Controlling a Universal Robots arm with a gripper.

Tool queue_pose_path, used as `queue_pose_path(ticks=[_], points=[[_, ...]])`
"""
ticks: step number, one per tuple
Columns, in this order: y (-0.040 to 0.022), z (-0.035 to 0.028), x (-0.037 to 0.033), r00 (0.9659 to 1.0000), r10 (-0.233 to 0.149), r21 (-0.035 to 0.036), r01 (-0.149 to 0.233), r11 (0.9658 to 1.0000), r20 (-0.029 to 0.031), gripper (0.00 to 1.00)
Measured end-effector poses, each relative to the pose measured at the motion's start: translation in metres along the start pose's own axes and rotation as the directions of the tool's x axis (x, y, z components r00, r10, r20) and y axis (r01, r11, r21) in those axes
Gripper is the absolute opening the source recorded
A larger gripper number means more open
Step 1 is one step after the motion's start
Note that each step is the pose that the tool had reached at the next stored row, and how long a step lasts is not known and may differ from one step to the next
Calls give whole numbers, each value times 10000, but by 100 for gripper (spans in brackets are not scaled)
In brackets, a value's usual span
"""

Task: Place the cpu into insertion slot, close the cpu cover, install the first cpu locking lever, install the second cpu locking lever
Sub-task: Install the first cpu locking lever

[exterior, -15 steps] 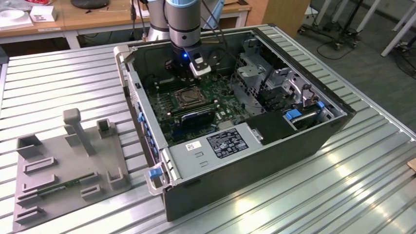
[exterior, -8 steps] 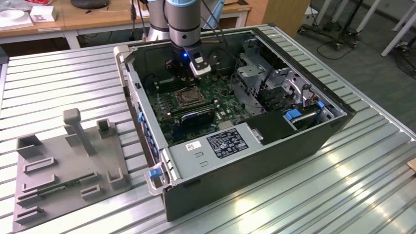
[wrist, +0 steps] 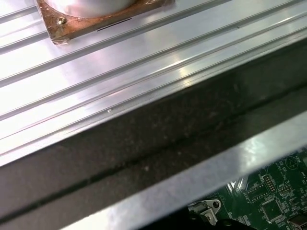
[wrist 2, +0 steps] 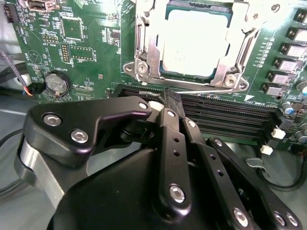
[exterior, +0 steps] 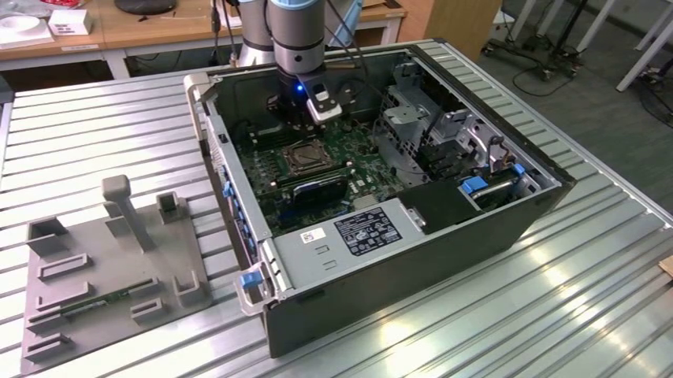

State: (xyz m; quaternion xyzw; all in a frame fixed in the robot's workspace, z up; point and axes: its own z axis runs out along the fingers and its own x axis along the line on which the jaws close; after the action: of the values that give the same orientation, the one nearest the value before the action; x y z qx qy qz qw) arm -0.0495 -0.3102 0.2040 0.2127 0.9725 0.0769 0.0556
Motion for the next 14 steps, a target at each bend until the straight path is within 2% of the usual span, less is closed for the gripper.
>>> queue_pose_path(ticks=[14], points=[[8,-39,0,10000,-1,-4,1,10000,3,11]])
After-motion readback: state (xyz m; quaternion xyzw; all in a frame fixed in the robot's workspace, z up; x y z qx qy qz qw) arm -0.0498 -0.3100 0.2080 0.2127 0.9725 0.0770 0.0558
